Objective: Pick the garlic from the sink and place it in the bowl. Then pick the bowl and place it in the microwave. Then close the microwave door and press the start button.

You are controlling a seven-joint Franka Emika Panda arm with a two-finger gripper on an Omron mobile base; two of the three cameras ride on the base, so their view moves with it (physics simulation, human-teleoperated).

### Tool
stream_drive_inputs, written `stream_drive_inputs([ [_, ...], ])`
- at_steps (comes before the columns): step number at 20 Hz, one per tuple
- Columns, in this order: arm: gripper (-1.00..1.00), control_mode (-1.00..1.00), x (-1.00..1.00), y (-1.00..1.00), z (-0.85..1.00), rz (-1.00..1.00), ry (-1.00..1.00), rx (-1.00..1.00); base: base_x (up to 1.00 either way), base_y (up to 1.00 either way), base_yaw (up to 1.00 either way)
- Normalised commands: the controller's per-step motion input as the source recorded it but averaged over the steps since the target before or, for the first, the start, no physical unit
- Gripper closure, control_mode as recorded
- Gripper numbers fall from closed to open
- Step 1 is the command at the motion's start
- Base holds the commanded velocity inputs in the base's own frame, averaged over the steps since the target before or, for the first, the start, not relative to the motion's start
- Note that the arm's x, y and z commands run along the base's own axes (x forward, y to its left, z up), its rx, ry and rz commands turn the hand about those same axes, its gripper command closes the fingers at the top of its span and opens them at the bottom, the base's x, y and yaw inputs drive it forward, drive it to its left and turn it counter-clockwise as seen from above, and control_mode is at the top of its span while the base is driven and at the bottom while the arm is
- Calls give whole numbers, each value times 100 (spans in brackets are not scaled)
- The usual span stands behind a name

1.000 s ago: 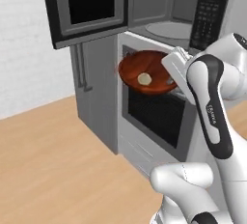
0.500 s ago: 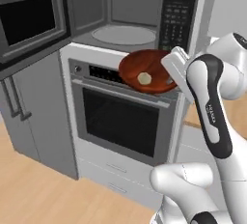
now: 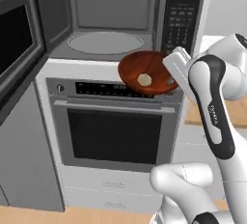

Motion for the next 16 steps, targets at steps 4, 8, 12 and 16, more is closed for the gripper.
stream_drive_inputs([
  [4,100,100,0,0,0,0,0,0,16,100,-52],
  [8,100,100,0,0,0,0,0,0,0,68,-45],
  [12,100,100,0,0,0,0,0,0,1,5,-36],
  [16,100,100,0,0,0,0,0,0,10,13,-26],
])
